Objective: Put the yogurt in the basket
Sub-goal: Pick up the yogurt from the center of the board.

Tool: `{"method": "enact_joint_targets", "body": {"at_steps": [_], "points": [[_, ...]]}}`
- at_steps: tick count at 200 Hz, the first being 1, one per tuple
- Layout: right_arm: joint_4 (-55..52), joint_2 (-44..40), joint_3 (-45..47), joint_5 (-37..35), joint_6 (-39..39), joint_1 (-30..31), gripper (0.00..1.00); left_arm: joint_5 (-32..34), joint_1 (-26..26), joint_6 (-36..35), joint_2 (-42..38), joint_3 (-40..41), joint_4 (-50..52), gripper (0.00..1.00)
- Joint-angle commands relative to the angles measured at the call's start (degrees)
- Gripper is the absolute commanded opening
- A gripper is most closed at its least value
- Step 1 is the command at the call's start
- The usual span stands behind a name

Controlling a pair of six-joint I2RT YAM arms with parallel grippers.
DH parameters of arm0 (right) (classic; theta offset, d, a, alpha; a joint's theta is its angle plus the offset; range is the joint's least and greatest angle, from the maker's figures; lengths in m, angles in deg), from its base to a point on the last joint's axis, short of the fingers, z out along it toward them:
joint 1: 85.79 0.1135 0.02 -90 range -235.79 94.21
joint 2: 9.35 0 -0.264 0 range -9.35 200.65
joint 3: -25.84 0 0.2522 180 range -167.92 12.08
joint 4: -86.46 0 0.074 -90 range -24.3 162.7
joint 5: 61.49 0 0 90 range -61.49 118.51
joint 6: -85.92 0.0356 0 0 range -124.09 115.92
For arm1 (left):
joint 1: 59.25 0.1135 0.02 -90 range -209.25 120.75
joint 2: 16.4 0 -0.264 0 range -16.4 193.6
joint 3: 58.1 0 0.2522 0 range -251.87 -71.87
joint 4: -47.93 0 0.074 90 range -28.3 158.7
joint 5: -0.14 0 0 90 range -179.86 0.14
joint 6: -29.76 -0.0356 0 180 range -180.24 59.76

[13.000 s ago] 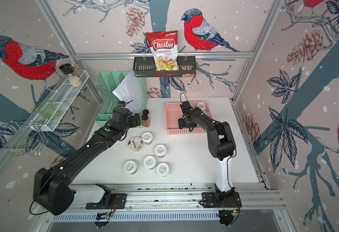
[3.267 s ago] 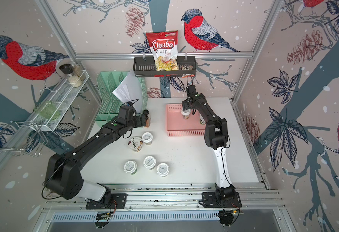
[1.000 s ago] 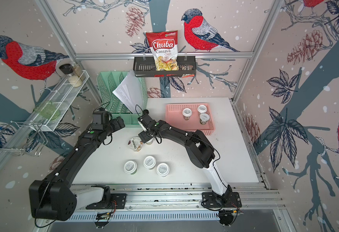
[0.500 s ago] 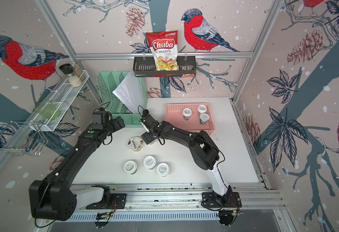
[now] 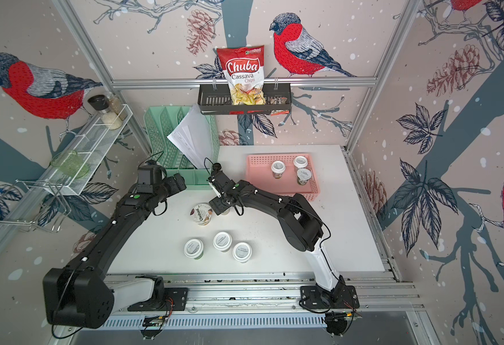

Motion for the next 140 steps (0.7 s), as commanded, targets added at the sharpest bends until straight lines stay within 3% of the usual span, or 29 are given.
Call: {"method": "enact_joint_targets", "body": {"at_steps": [1,140], "points": [[0.11,0.66,-0.64,0.96,0.25,-0.13,0.85,0.01,0.17,-0.78,-0.29,0.06,-1.14,0.96],[-0.82,-0.29,-0.12,0.62,0.26,-0.44,0.77,0.06,0.16,-0.87,-0.28,0.03,-1.15,0.96]]}}
